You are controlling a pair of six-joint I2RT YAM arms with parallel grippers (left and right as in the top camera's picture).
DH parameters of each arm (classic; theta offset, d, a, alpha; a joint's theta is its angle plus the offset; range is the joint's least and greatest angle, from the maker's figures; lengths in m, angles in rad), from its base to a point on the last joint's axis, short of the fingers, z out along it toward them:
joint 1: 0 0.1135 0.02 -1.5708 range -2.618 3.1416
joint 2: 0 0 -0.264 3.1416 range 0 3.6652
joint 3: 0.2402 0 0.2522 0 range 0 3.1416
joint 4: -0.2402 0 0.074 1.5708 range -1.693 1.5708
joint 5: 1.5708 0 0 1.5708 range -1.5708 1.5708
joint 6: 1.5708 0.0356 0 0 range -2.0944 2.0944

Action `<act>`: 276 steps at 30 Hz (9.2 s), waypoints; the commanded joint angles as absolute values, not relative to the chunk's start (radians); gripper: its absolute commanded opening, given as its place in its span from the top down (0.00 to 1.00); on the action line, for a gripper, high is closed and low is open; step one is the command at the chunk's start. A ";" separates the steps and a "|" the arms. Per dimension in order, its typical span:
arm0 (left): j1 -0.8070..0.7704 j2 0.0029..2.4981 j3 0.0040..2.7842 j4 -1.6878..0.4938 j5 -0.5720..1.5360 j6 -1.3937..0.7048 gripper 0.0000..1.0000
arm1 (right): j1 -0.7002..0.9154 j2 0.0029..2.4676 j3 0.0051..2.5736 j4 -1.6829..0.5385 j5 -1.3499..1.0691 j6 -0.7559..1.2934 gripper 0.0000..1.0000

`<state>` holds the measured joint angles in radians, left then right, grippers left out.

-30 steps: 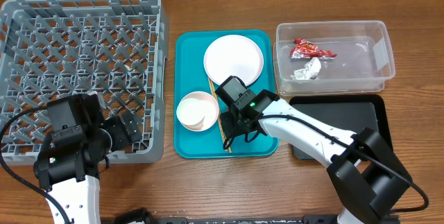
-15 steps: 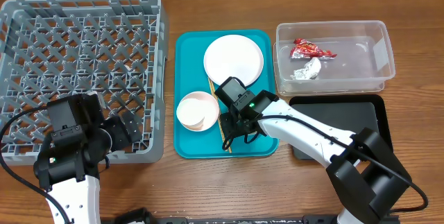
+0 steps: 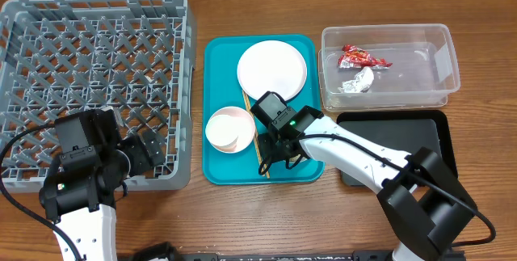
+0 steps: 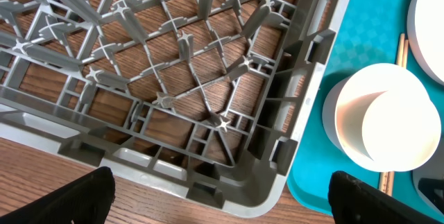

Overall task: Sort waste into correct bins and load items into the dishwasher
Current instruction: 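Grasp the rim of the rice bowl with the right gripper, then carry the bowl over the black tray and tip the rice out, then set the emptied bowl back on the teal tray with the right gripper, then grasp the small white cup with the right gripper and lift it, then hand the white cup from the right gripper to the left gripper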

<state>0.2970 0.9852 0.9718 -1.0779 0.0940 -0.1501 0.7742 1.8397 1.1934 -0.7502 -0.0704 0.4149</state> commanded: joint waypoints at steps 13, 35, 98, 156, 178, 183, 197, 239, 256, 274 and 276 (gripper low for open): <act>0.302 0.989 0.992 -1.077 0.105 -0.135 0.00 | 0.781 1.857 1.179 -0.765 -0.046 0.469 0.96; 0.302 0.988 0.992 -1.068 0.105 -0.135 0.00 | 0.463 1.507 1.362 -1.036 -0.285 0.577 0.96; 0.302 0.989 0.992 -1.078 0.105 -0.135 0.00 | -0.652 1.509 0.743 -0.649 -1.559 0.339 0.96; 0.302 0.989 0.992 -1.076 0.105 -0.135 0.00 | 0.612 1.844 1.393 -0.435 -0.013 0.026 0.61; 0.302 0.989 0.992 -1.066 0.136 -0.138 0.00 | 0.772 1.869 1.441 -0.732 -0.241 0.402 0.50; 0.302 0.989 0.992 -1.066 0.136 -0.138 0.00 | 0.790 1.925 1.439 -0.732 -0.237 0.408 0.58; 0.302 0.989 0.992 -1.060 0.183 -0.137 0.00 | 0.725 1.893 1.537 -0.779 -0.147 0.432 0.96; -0.167 1.301 0.992 0.081 1.288 -0.386 0.00 | 0.308 1.663 1.575 -1.102 -1.259 0.148 0.96; -0.191 1.301 0.992 0.120 1.303 -0.424 0.18 | 0.334 1.663 1.575 -1.073 -1.280 0.152 0.96; -0.177 1.301 0.992 0.086 1.284 -0.373 0.54 | 0.310 1.663 1.575 -1.077 -1.119 0.152 0.59; -0.154 1.301 0.992 0.037 1.247 -0.353 0.56 | 0.286 1.663 1.575 -1.110 -0.997 0.153 0.57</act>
